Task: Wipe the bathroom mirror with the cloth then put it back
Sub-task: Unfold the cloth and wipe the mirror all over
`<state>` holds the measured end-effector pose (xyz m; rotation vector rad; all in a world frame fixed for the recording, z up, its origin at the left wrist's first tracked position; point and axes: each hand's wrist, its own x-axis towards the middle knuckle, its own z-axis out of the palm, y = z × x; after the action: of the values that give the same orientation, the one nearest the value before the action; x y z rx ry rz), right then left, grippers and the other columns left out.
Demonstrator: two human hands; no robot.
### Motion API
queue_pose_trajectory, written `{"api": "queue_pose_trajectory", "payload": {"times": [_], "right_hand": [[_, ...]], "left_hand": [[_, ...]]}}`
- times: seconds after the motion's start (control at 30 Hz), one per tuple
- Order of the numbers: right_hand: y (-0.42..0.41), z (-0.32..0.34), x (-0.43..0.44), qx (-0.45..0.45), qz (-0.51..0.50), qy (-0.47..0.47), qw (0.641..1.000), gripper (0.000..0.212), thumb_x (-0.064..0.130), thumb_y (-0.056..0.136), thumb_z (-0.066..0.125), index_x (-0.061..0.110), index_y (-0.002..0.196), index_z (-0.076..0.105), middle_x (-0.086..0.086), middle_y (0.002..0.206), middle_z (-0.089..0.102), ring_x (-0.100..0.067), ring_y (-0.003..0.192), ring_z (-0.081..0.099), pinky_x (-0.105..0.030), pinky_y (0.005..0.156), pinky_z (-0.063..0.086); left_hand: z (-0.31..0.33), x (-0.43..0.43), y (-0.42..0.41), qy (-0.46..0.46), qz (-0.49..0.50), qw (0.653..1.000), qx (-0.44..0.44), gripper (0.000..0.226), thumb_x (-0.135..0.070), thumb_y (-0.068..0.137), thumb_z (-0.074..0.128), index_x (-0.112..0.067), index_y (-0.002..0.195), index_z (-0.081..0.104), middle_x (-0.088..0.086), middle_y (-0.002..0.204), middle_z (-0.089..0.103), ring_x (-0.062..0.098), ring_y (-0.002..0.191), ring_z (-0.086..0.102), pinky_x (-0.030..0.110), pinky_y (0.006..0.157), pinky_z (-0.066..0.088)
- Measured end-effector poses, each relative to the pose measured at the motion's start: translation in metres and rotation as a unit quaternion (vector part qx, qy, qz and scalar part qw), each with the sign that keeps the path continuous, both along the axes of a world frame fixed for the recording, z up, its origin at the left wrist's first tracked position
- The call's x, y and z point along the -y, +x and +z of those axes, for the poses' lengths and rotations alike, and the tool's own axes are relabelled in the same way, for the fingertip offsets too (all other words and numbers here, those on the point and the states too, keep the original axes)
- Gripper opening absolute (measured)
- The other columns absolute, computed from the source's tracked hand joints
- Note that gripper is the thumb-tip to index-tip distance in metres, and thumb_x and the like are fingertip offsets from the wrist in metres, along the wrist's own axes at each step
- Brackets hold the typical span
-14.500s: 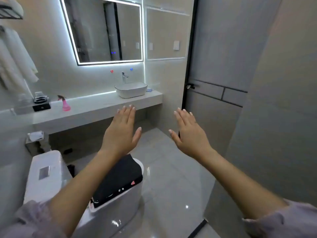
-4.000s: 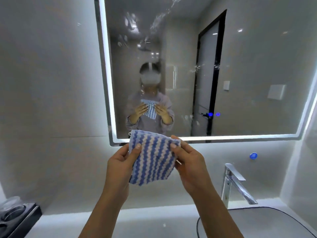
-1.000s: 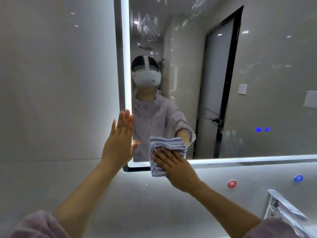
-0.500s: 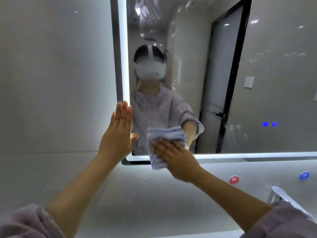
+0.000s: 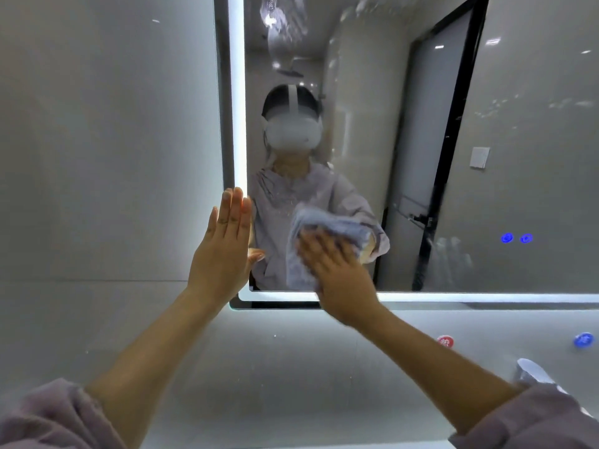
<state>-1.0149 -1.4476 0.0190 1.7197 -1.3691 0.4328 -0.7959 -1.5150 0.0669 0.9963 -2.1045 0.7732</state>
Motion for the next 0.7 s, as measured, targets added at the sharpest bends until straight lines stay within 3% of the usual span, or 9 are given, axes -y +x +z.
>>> {"api": "queue_pose_trajectory", "payload": {"times": [0.07,0.13,0.2,0.33,0.43,0.5,0.63,0.7], "right_hand": [[-0.003,-0.035,-0.009,-0.118,0.009,0.079,0.990,0.077,0.035,0.085,0.054,0.018,0.150,0.017,-0.001,0.155,0.016,-0.020,0.145,0.008,-0.049,0.115,0.006],[-0.010,-0.049,-0.013,-0.165,0.019,0.111,0.980,0.081,0.036,0.082,0.062,0.019,0.149,0.019,0.001,0.155,0.023,-0.017,0.144,0.017,-0.043,0.119,0.009],[-0.013,-0.031,-0.011,-0.128,0.020,0.096,0.987,0.075,0.036,0.085,0.057,0.021,0.149,0.020,0.001,0.155,0.026,-0.017,0.144,0.016,-0.043,0.119,0.006],[-0.011,0.060,0.003,0.008,0.000,-0.014,1.000,0.063,0.036,0.095,0.032,0.022,0.151,0.009,-0.002,0.159,0.010,-0.021,0.146,0.001,-0.046,0.119,0.003],[-0.004,0.122,0.011,0.103,0.008,-0.075,0.992,0.063,0.028,0.096,0.040,0.019,0.151,0.012,-0.004,0.159,0.009,-0.020,0.146,-0.002,-0.041,0.119,-0.004],[0.003,0.128,0.012,0.106,0.005,-0.086,0.991,0.062,0.026,0.096,0.042,0.016,0.151,0.014,-0.005,0.159,0.011,-0.022,0.146,-0.001,-0.042,0.119,-0.005],[0.007,0.073,0.003,-0.019,0.012,-0.001,1.000,0.062,0.033,0.091,0.032,0.017,0.150,0.020,-0.005,0.158,0.016,-0.025,0.145,0.003,-0.047,0.116,-0.002],[0.002,0.042,-0.004,-0.117,0.008,0.062,0.991,0.066,0.036,0.091,0.040,0.019,0.150,0.018,-0.002,0.157,0.013,-0.024,0.145,0.005,-0.050,0.114,-0.002]], "left_hand": [[0.001,-0.001,0.000,-0.005,-0.001,1.000,0.000,0.097,-0.043,0.080,0.063,0.002,0.143,0.005,0.023,0.153,0.010,0.040,0.141,0.012,0.045,0.113,0.015],[0.002,-0.002,0.000,-0.002,0.004,1.000,0.003,0.098,-0.043,0.079,0.065,0.003,0.143,0.006,0.024,0.153,0.012,0.041,0.141,0.014,0.045,0.113,0.016],[0.002,-0.002,0.000,0.000,0.014,1.000,0.007,0.099,-0.043,0.078,0.066,0.003,0.143,0.005,0.024,0.153,0.011,0.042,0.140,0.014,0.045,0.113,0.016],[0.003,-0.003,-0.001,0.001,0.040,0.999,0.022,0.098,-0.047,0.078,0.061,0.002,0.144,0.007,0.023,0.153,0.013,0.041,0.141,0.013,0.045,0.114,0.017],[0.004,-0.005,-0.001,0.006,0.035,0.999,0.014,0.096,-0.047,0.077,0.059,0.001,0.144,0.009,0.023,0.153,0.014,0.041,0.140,0.015,0.047,0.113,0.021],[0.005,-0.005,-0.001,0.008,0.035,0.999,0.014,0.096,-0.047,0.076,0.060,0.001,0.143,0.010,0.023,0.153,0.015,0.041,0.140,0.016,0.047,0.113,0.023],[0.005,-0.005,0.000,0.010,0.038,0.999,0.023,0.099,-0.047,0.075,0.063,0.003,0.143,0.011,0.024,0.152,0.016,0.042,0.139,0.018,0.048,0.112,0.026],[0.006,-0.005,0.000,0.008,0.029,0.999,0.021,0.101,-0.046,0.073,0.066,0.004,0.143,0.013,0.025,0.151,0.018,0.042,0.139,0.020,0.049,0.111,0.028]]}}
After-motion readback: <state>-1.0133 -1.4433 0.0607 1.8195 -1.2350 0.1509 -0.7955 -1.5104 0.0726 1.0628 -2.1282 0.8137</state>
